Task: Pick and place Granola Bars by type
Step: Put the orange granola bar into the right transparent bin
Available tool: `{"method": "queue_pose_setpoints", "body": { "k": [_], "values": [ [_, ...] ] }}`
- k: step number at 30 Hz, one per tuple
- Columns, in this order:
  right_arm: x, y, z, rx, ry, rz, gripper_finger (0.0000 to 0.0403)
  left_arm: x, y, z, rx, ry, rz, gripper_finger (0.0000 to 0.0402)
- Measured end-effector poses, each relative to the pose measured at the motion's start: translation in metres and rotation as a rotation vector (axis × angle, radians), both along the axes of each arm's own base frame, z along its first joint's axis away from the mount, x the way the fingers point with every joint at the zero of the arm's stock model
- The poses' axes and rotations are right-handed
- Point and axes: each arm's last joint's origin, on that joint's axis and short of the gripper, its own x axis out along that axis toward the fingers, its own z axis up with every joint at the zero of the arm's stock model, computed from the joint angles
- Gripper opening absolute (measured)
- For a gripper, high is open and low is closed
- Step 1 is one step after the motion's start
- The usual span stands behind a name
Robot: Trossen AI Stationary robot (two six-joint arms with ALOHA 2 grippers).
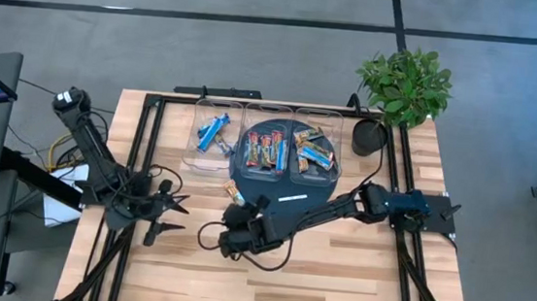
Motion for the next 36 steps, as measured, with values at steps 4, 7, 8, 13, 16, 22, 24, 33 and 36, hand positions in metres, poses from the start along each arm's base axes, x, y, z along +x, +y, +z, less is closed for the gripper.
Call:
{"method": "queue_pose_setpoints", "body": {
  "k": [4,7,8,13,16,22,24,33,36],
  "values": [
    [0.003,-0.007,-0.001,0.064,-0.021,-0.041,0.0139,-0.003,-0.004,-0.002,0.022,-0.014,0.013,0.0199],
    [0.009,-0.019,-0.009,0.129,-0.022,-0.081,0.0155,-0.004,-0.006,-0.003,0.035,-0.019,0.019,0.0199],
    [0.012,-0.023,-0.014,0.140,-0.025,-0.088,0.0163,-0.004,-0.006,-0.004,0.039,-0.017,0.018,0.0199],
    [0.016,-0.034,-0.028,0.143,-0.010,-0.121,0.0201,-0.003,-0.008,-0.005,0.045,-0.017,0.017,0.0199],
    [0.014,-0.038,-0.035,0.143,0.025,-0.148,0.0221,-0.003,-0.009,-0.007,0.052,-0.014,0.026,0.0199],
    [0.013,-0.043,-0.040,0.141,0.048,-0.176,0.0235,-0.002,-0.009,-0.008,0.065,-0.013,0.034,0.0199],
    [0.013,-0.045,-0.040,0.146,0.044,-0.184,0.0233,-0.002,-0.009,-0.008,0.068,-0.014,0.036,0.0199],
    [0.014,-0.051,-0.044,0.249,0.067,-0.205,0.0212,-0.002,-0.009,-0.008,0.060,-0.016,0.043,0.0199],
    [0.014,-0.051,-0.044,0.256,0.063,-0.218,0.0202,-0.002,-0.009,-0.008,0.057,-0.015,0.044,0.0199]
  ]
}}
